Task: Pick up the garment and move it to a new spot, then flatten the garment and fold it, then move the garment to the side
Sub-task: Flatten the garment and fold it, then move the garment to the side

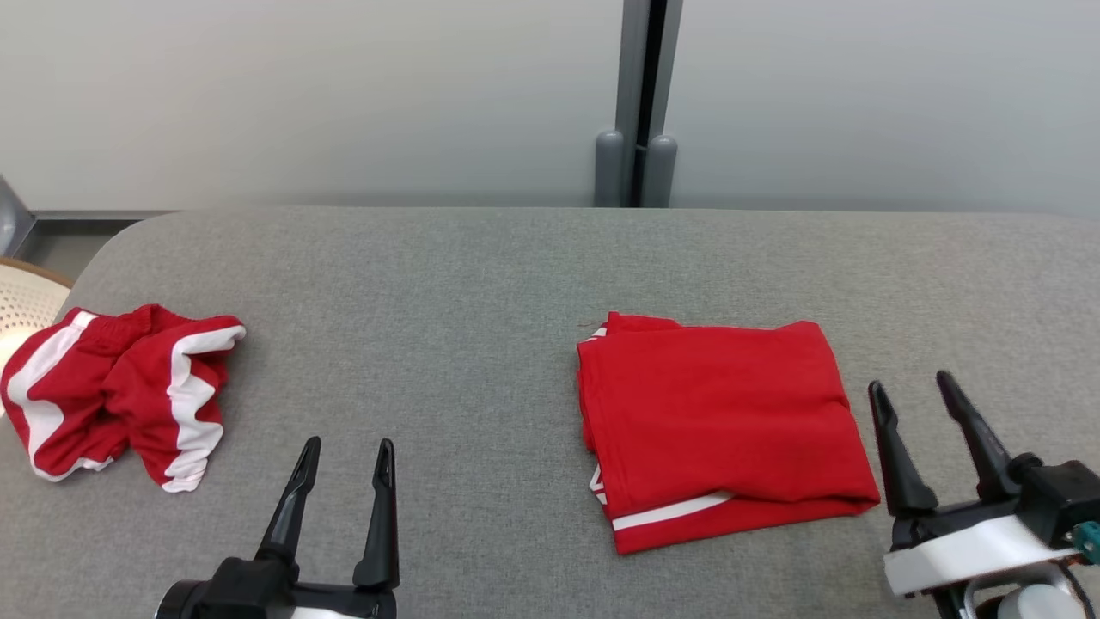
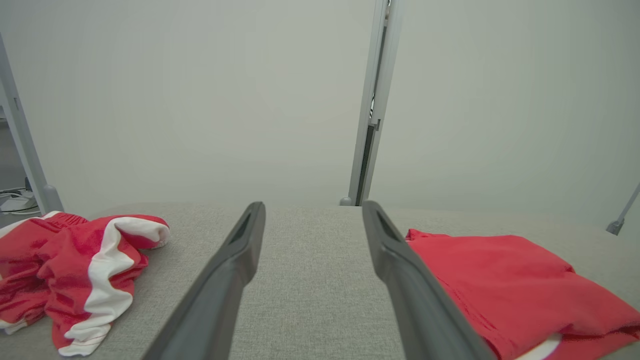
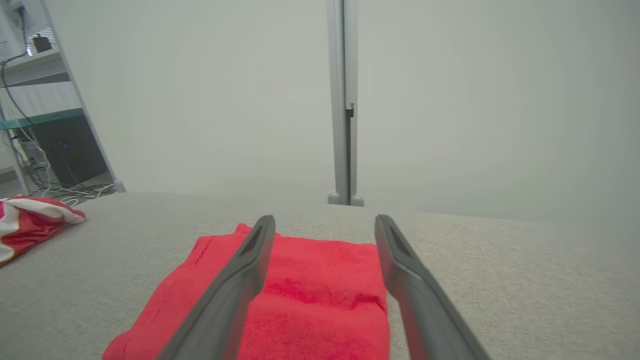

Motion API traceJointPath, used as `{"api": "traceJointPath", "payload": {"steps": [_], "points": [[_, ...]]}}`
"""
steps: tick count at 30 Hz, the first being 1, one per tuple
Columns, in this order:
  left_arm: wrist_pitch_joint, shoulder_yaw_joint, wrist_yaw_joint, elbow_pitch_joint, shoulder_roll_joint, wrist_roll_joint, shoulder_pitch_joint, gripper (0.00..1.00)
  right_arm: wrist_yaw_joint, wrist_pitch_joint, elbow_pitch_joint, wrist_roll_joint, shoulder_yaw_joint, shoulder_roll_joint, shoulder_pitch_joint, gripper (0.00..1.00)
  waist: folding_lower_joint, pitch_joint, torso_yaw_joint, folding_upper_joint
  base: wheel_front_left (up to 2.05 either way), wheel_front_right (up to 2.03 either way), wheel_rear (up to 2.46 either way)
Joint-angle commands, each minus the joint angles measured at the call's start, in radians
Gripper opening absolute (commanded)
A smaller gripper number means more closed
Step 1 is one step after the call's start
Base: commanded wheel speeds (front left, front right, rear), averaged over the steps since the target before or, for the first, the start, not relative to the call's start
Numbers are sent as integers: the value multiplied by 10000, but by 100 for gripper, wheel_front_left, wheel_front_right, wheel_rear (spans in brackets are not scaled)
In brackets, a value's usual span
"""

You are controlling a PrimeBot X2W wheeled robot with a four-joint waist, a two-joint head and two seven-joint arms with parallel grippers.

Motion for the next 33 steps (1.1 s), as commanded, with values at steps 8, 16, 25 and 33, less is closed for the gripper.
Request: {"api": "traceJointPath", "payload": {"steps": [8,16,25,33], "points": [[0,542,-301,-312,36,595,747,100,-3,-73,-1398,-1245,-1685,1238,1229,100,0,-435,-424,-1,0,0,0],[0,595,-329,-113,32,880,1101,100,-5,-76,-1270,-1066,-1287,1435,2063,100,0,-565,-564,-1,0,0,0],[0,560,-354,-42,34,1071,1030,100,-5,-77,-1230,-1023,-1194,1436,1986,100,0,-542,-592,-1,0,0,0],[0,500,-285,63,34,1143,1045,100,-5,-77,-1212,-1054,-1182,1416,2054,100,0,-598,-542,-1,0,0,0]]}}
